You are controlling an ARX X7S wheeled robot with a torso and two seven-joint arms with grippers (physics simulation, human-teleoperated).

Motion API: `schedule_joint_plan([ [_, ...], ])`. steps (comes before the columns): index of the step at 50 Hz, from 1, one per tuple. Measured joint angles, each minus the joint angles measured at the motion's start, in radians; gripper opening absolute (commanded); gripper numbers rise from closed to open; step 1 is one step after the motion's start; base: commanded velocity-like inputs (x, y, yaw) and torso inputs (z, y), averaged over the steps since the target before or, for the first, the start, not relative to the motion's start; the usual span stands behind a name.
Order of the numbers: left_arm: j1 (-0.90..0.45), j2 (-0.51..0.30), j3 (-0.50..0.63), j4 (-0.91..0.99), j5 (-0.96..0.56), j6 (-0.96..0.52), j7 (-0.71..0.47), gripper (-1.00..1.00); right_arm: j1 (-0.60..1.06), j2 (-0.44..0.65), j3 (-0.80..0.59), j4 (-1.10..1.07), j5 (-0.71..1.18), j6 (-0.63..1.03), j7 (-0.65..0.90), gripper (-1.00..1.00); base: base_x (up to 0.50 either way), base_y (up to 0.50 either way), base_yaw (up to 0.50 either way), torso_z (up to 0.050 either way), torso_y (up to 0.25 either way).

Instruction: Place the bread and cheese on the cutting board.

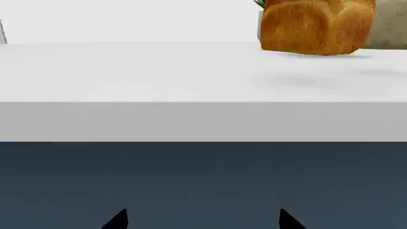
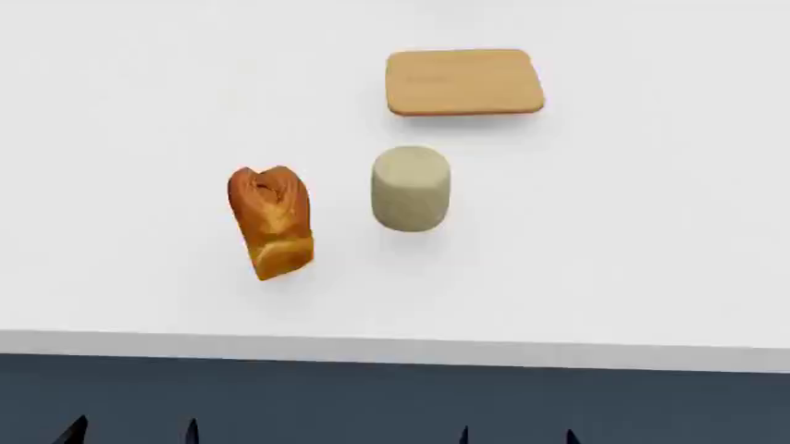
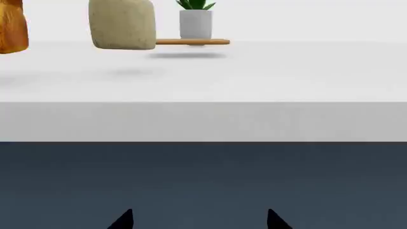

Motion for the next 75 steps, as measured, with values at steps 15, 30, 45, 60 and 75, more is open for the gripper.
schedule_joint_plan([
  [15,0.001,-0.032,0.040,0.001,-0.027,-0.010,-0.036,1.00,0.055,0.033,-0.098,0.132,0.100,-0.087,0.054,1.00,0.00,0.00,0.00,0.000,0.000],
  [30,-0.016,-0.053,0.062,-0.031,-0.055,-0.014,-0.051,1.00,0.011,0.048,-0.062,0.073,0.118,-0.056,0.056,1.00,0.00,0.00,0.00,0.000,0.000],
  [45,-0.033,-0.093,0.064,0.201,-0.133,-0.250,-0.100,1.00,0.031,0.084,-0.080,0.036,0.110,-0.033,0.096,1.00,0.00,0.00,0.00,0.000,0.000],
  [60,-0.099,-0.167,0.049,0.693,-0.229,-0.725,-0.151,1.00,0.044,0.180,-0.037,-0.447,0.150,0.330,0.139,1.00,0.00,0.00,0.00,0.000,0.000],
  [75,-0.178,-0.251,-0.027,0.846,-0.302,-0.942,-0.132,1.00,0.181,0.244,0.064,-0.717,0.293,0.778,0.115,1.00,0.00,0.00,0.00,0.000,0.000],
])
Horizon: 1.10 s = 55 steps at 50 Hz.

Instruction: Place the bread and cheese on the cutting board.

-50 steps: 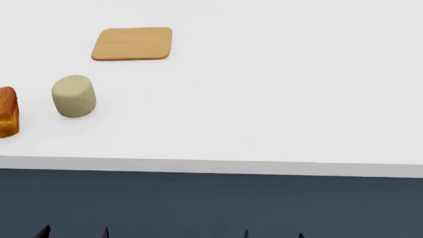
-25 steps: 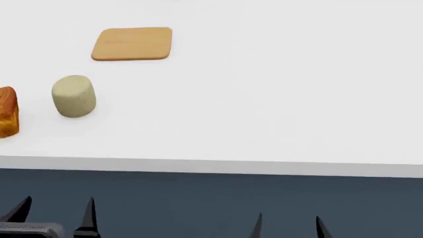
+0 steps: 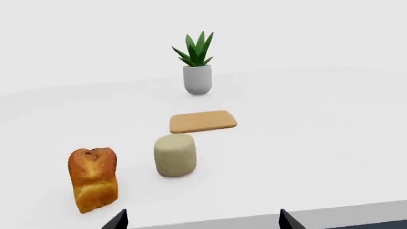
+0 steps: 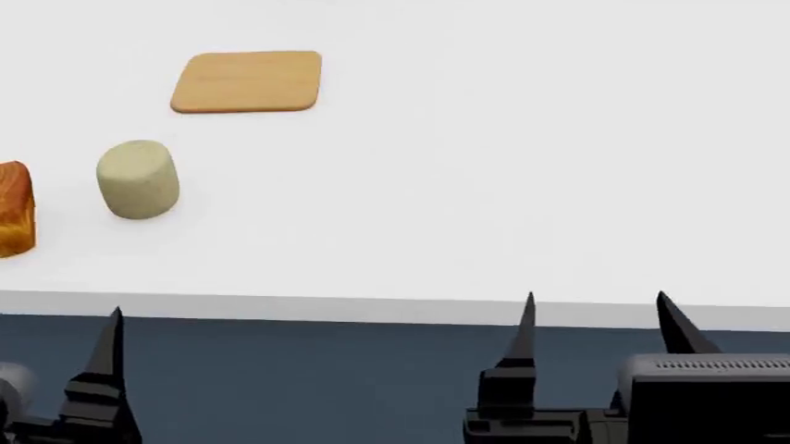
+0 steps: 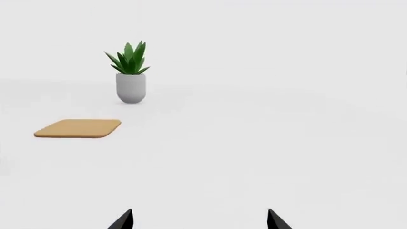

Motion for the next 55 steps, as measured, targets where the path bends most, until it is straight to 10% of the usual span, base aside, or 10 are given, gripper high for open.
schedule_joint_plan([
  [28,-0.048,-0.016,-0.190,0.014,-0.147,-0.143,0.065,1.00,0.027,0.034,0.140,-0.078,0.097,0.186,-0.009,1.00,0.00,0.00,0.00,0.035,0.101],
  [55,-0.176,-0.033,-0.406,0.109,-0.315,-0.443,0.042,1.00,0.044,0.052,0.153,-0.117,0.121,0.213,0.006,1.00,0.24,0.49,0.00,0.000,0.000],
])
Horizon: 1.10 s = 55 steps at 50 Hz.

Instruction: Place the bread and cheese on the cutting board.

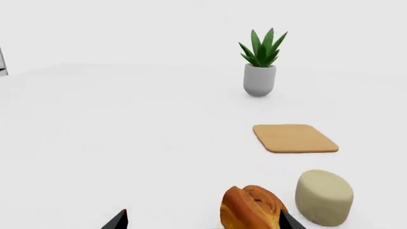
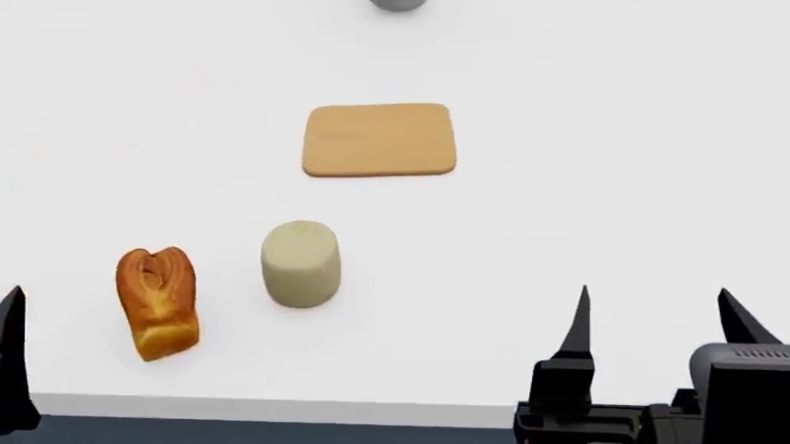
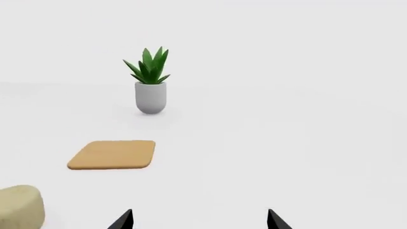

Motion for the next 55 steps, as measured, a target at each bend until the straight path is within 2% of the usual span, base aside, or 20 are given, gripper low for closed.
schedule_joint_plan([
  [8,0.019,-0.017,-0.003,-0.003,-0.005,0.009,-0.001,1.00,-0.027,0.022,0.050,-0.022,0.037,0.008,-0.030,1.00,0.25,0.47,0.00,0.000,0.000],
  [22,0.040,-0.035,0.007,-0.005,-0.015,0.019,-0.010,1.00,-0.084,0.038,0.103,0.010,0.050,-0.064,-0.079,1.00,0.28,0.00,0.00,0.000,0.000],
  [34,0.058,-0.052,0.005,-0.012,-0.025,0.036,-0.010,1.00,-0.128,0.046,0.107,0.022,0.037,-0.114,-0.094,1.00,0.34,0.25,0.00,0.000,0.000],
  [40,0.073,-0.060,0.003,-0.018,-0.023,0.052,-0.010,1.00,-0.154,0.045,0.084,0.090,0.006,-0.205,-0.120,1.00,0.33,0.27,0.00,0.000,0.003],
  [47,0.085,-0.069,0.005,-0.019,-0.025,0.064,-0.010,1.00,-0.132,0.053,0.140,-0.009,0.084,-0.079,-0.088,1.00,0.14,0.08,0.00,0.000,0.000],
  [55,0.121,-0.088,0.015,-0.021,-0.026,0.093,0.006,1.00,-0.154,0.053,0.121,-0.025,0.104,-0.083,-0.107,1.00,0.00,0.00,0.00,0.000,0.000],
])
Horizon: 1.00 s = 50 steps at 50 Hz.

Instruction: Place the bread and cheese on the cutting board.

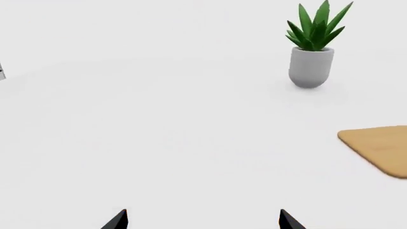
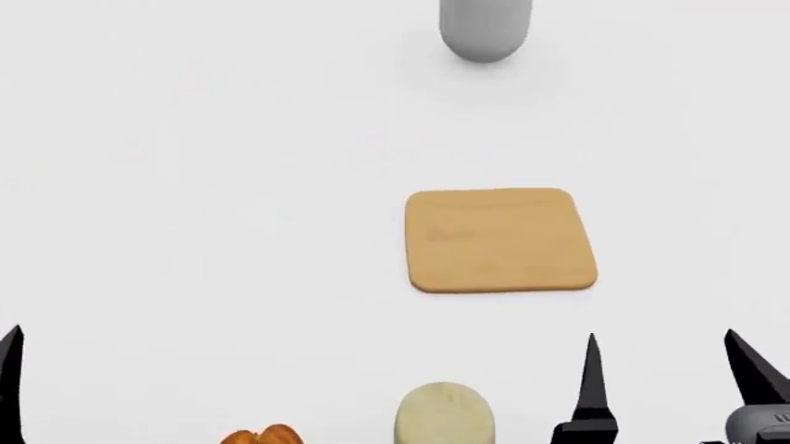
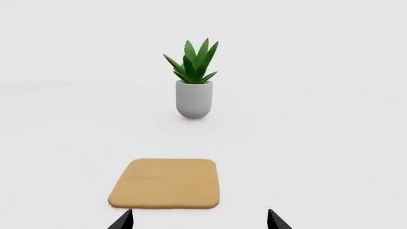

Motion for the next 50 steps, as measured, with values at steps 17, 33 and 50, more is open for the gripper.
schedule_joint_plan([
  [17,0.074,-0.051,-0.046,-0.016,-0.021,0.047,0.053,1.00,-0.105,0.013,-0.197,-0.056,-0.025,-0.052,-0.040,1.00,0.00,0.00,0.00,0.000,0.000],
  [33,0.106,-0.061,-0.034,-0.017,-0.033,0.064,0.059,1.00,-0.093,0.109,-0.068,-0.066,0.165,0.058,-0.086,1.00,0.00,0.00,0.00,0.000,0.000],
  [50,0.140,-0.066,-0.022,-0.031,-0.031,0.093,0.058,1.00,-0.060,0.147,-0.134,-0.049,0.188,0.068,-0.109,1.00,0.00,0.00,0.00,0.000,0.000],
])
